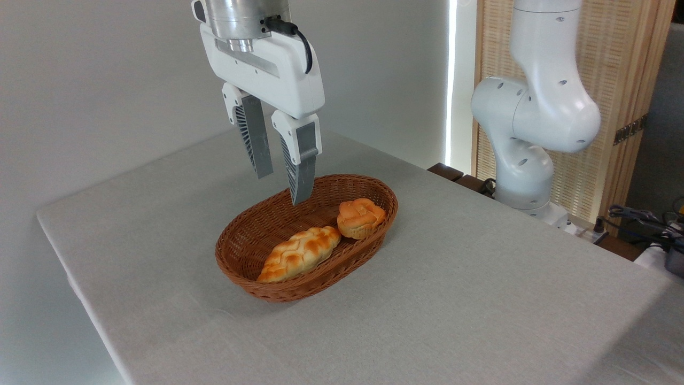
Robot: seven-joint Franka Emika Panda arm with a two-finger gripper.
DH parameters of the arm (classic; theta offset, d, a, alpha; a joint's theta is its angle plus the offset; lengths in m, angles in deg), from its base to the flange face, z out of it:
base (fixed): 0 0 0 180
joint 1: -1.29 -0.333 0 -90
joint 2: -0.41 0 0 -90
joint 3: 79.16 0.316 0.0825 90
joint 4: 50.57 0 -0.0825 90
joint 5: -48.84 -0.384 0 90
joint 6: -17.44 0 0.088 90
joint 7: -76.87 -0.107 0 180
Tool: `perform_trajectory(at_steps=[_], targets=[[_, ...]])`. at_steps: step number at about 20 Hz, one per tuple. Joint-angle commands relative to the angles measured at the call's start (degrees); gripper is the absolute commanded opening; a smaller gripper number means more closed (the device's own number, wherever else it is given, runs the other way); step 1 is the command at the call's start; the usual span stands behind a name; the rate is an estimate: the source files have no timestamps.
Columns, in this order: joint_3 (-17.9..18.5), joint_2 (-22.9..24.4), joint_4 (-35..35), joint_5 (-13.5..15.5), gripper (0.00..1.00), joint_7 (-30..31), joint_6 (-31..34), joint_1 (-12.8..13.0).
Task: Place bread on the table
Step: 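Move the open gripper over the round golden bun in the basket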
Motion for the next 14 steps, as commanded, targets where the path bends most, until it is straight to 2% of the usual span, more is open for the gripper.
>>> perform_trajectory(at_steps=[1, 14], targets=[[0.6, 1.1, 0.4, -0.3, 1.0, 0.4, 1.9, 0.3], [0.7, 1.9, -0.7, -0.3, 1.0, 0.3, 1.8, 0.2]])
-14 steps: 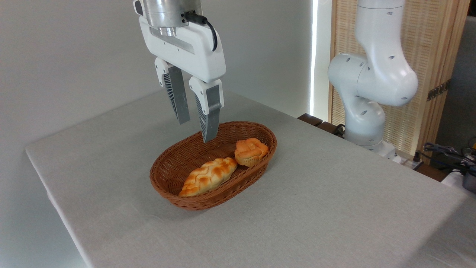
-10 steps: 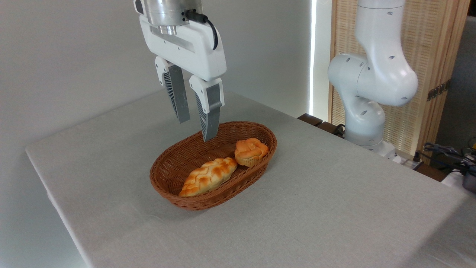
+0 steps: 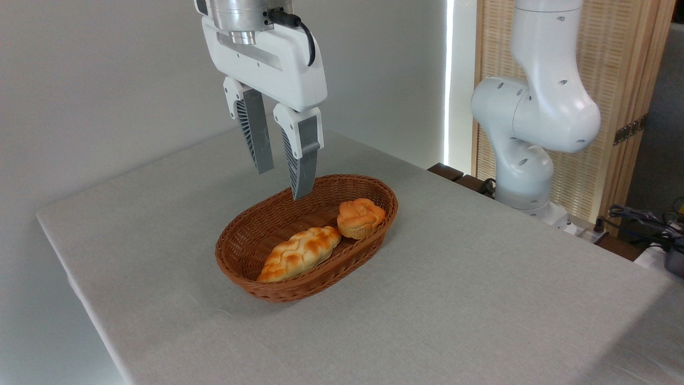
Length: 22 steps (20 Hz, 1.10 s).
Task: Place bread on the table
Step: 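Move the open gripper over the round golden bun in the basket, then lower the gripper onto the round bun and close on it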
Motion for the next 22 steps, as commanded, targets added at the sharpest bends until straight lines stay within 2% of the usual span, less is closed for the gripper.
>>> perform_trajectory(at_steps=[1, 5, 11, 15, 18, 22], targets=[[0.6, 2.1, -2.1, -0.3, 1.0, 0.2, 1.5, 0.2], [0.1, 7.4, -9.5, -0.2, 1.0, 0.2, 1.5, 0.4], [-0.8, 17.5, -24.6, 0.0, 1.0, 0.1, 0.7, 1.6], [-5.8, 19.4, -32.7, 0.2, 1.0, 0.1, -4.0, 2.3], [-6.7, 19.8, -36.5, 2.6, 1.0, -0.5, -5.4, 2.9], [-7.4, 19.8, -40.0, 2.6, 1.0, -1.7, -9.0, 3.7]])
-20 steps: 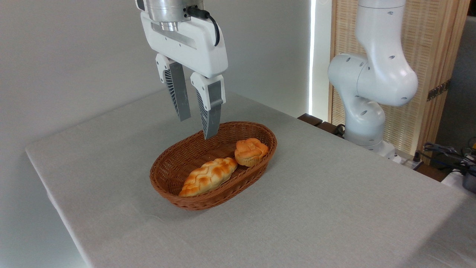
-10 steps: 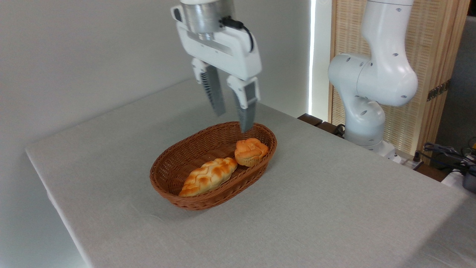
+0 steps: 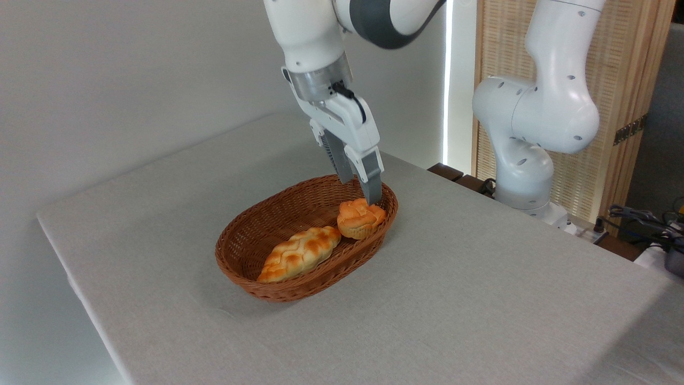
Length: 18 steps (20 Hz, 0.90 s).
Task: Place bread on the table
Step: 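Lower the gripper onto the round bun and close on it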
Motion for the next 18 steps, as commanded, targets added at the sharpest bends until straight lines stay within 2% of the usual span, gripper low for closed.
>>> perform_trajectory(at_steps=[1, 10, 16, 17, 18], targets=[[0.1, 1.2, -3.4, 0.8, 1.0, -1.2, -4.0, 0.6], [-1.9, 0.7, -7.0, 0.8, 1.0, -1.6, -9.8, 1.6], [-1.9, 0.7, -7.8, 0.1, 1.0, -6.3, -9.9, 1.4], [-1.9, 0.7, -8.0, 0.0, 0.97, -7.0, -10.0, 1.4], [-1.9, 0.7, -8.1, 0.1, 0.9, -7.5, -10.0, 1.3]])
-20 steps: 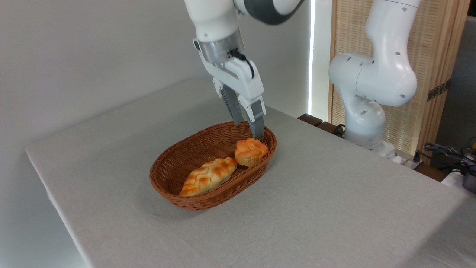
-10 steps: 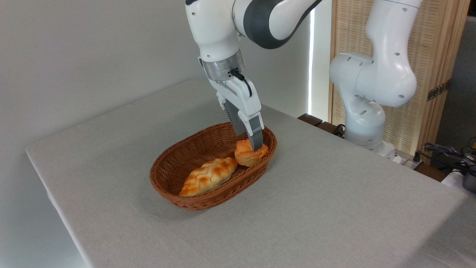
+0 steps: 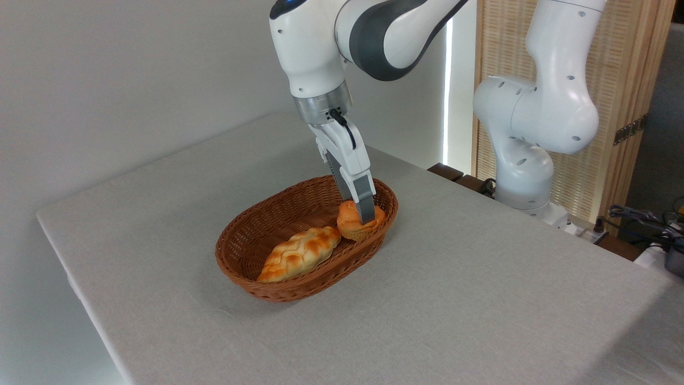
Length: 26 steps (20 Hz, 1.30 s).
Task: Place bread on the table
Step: 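Lower the gripper onto the round bun and close on it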
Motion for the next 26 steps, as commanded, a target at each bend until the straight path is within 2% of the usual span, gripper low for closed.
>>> perform_trajectory(at_steps=[1, 4, 6, 8, 14, 16, 26], targets=[[0.3, 0.7, -1.4, 0.0, 0.8, -2.3, -1.4, -0.2], [0.3, 0.5, -1.4, 0.0, 0.44, -2.3, -1.5, -0.4], [0.3, 0.4, -1.3, 0.1, 0.3, -2.3, -1.8, -0.4], [0.3, 0.4, -1.4, 0.1, 0.22, -2.3, -3.0, -0.4], [0.9, -0.1, -1.3, 0.1, 0.15, -2.6, -4.2, -0.6], [1.0, -0.1, -1.3, 0.1, 0.06, -2.5, -4.2, -0.6], [1.2, -0.1, -1.0, 0.1, 0.02, -2.6, -3.5, -0.7]])
